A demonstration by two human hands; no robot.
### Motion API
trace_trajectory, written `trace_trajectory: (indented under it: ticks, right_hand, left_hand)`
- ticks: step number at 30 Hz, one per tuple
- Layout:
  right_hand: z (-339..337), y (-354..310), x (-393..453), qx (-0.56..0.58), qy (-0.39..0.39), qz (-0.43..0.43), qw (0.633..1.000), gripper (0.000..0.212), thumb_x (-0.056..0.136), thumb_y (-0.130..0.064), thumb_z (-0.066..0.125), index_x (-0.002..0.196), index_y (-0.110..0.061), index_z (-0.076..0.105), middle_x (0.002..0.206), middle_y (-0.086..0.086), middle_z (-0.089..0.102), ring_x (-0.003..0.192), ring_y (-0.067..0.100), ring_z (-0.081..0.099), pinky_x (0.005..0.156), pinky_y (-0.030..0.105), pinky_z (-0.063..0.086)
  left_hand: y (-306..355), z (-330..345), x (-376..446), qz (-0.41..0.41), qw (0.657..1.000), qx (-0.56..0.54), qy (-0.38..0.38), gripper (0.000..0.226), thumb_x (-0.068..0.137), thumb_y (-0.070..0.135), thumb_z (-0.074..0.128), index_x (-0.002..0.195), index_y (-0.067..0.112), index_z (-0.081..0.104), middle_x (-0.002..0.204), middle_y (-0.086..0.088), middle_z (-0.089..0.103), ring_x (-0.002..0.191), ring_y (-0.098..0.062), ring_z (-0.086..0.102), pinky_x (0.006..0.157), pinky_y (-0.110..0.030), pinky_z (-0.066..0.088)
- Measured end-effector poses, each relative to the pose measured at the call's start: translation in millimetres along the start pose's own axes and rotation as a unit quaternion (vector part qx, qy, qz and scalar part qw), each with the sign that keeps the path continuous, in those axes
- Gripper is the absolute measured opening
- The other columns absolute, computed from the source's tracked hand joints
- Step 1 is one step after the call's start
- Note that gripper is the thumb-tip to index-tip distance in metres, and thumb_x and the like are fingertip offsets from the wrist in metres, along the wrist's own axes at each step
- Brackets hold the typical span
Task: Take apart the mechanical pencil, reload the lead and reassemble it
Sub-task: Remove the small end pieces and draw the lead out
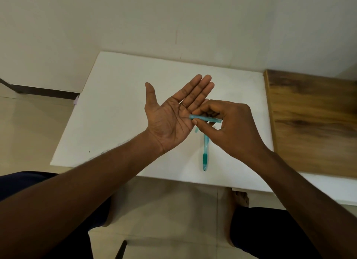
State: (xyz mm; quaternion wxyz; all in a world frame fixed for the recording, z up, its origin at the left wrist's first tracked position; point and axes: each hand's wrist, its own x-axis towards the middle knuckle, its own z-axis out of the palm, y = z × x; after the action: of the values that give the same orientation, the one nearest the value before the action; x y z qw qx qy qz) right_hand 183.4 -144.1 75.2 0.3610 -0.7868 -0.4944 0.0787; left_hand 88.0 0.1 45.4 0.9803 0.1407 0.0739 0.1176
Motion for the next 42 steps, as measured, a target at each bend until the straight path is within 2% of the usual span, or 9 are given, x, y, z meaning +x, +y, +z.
trace_trajectory:
  ticks: [3, 6, 8, 11, 14, 17, 21, 28, 42]
  right_hand:
    - [0, -2, -1, 0.05, 0.003, 0.025, 0.998, 0.014, 0.091, -0.036, 0.081, 0.098, -0.039, 0.07, 0.091, -0.041, 0.062, 0.088, -0.021, 0.064, 0.079, -0.003, 0.044]
    - [0, -4, 1, 0.093, 0.009, 0.047, 0.994, 0.017, 0.091, -0.036, 0.082, 0.098, -0.045, 0.069, 0.093, -0.036, 0.069, 0.092, -0.012, 0.069, 0.078, 0.003, 0.05]
    - [-2, -2, 3, 0.108, 0.02, 0.067, 0.992, 0.011, 0.092, -0.038, 0.081, 0.099, -0.041, 0.074, 0.096, -0.029, 0.075, 0.094, -0.002, 0.072, 0.079, 0.012, 0.057]
    - [-9, 3, 6, 0.109, 0.048, 0.091, 0.989, 0.013, 0.092, -0.04, 0.08, 0.103, -0.033, 0.078, 0.098, -0.025, 0.077, 0.095, 0.002, 0.074, 0.082, 0.019, 0.061]
    - [-17, 11, 9, 0.105, 0.089, 0.114, 0.984, 0.013, 0.092, -0.037, 0.081, 0.104, -0.031, 0.08, 0.098, -0.018, 0.079, 0.094, 0.005, 0.075, 0.084, 0.022, 0.063]
    - [-19, 17, 9, 0.096, 0.11, 0.134, 0.98, 0.013, 0.092, -0.036, 0.082, 0.103, -0.028, 0.081, 0.095, -0.015, 0.08, 0.092, 0.006, 0.075, 0.083, 0.023, 0.063]
    - [-14, 13, 9, 0.081, 0.104, 0.128, 0.983, 0.01, 0.092, -0.036, 0.082, 0.101, -0.032, 0.079, 0.093, -0.02, 0.078, 0.091, 0.003, 0.074, 0.08, 0.016, 0.06]
    - [-10, 8, 7, 0.079, 0.085, 0.125, 0.985, 0.013, 0.093, -0.033, 0.082, 0.104, -0.028, 0.08, 0.094, -0.021, 0.076, 0.093, 0.001, 0.072, 0.082, 0.009, 0.055]
    - [-3, 15, 7, 0.114, 0.05, 0.164, 0.979, 0.011, 0.093, -0.036, 0.081, 0.102, -0.029, 0.08, 0.094, -0.02, 0.078, 0.092, 0.005, 0.072, 0.08, 0.021, 0.061]
  left_hand:
    - [0, 1, -1, 0.003, 1.0, -0.005, 0.01, 0.118, 0.093, 0.093, 0.019, 0.16, -0.001, 0.044, 0.163, -0.018, 0.05, 0.154, -0.031, 0.047, 0.128, -0.044, 0.036]
    - [4, 6, -2, -0.003, 0.999, 0.027, 0.045, 0.11, 0.096, 0.089, 0.025, 0.152, -0.001, 0.055, 0.155, -0.021, 0.061, 0.146, -0.03, 0.059, 0.127, -0.044, 0.04]
    - [5, 9, -4, 0.004, 0.989, 0.102, 0.106, 0.094, 0.1, 0.082, 0.034, 0.14, 0.005, 0.069, 0.14, -0.014, 0.074, 0.127, -0.026, 0.074, 0.112, -0.04, 0.056]
    - [4, 10, -7, 0.053, 0.915, 0.322, 0.237, 0.052, 0.105, 0.066, 0.052, 0.11, 0.025, 0.085, 0.109, 0.004, 0.084, 0.091, -0.01, 0.078, 0.077, -0.029, 0.063]
    - [7, -2, -10, 0.118, 0.829, 0.464, 0.288, 0.031, 0.103, 0.053, 0.066, 0.101, 0.028, 0.086, 0.095, 0.014, 0.082, 0.076, -0.003, 0.067, 0.068, -0.024, 0.056]
    - [10, -13, -13, 0.133, 0.793, 0.521, 0.286, 0.019, 0.098, 0.046, 0.077, 0.102, 0.029, 0.085, 0.089, 0.018, 0.079, 0.069, 0.003, 0.066, 0.063, -0.017, 0.054]
    - [10, -14, -12, 0.116, 0.786, 0.545, 0.269, 0.017, 0.093, 0.048, 0.082, 0.103, 0.035, 0.084, 0.095, 0.02, 0.082, 0.073, 0.005, 0.071, 0.059, -0.011, 0.054]
    - [9, -9, -8, 0.096, 0.799, 0.531, 0.265, 0.03, 0.095, 0.051, 0.078, 0.113, 0.028, 0.085, 0.094, 0.017, 0.082, 0.071, 0.006, 0.069, 0.057, -0.013, 0.055]
    - [16, -8, -6, 0.144, 0.78, 0.549, 0.265, 0.013, 0.094, 0.045, 0.082, 0.097, 0.033, 0.085, 0.087, 0.016, 0.082, 0.066, 0.002, 0.063, 0.059, -0.014, 0.053]
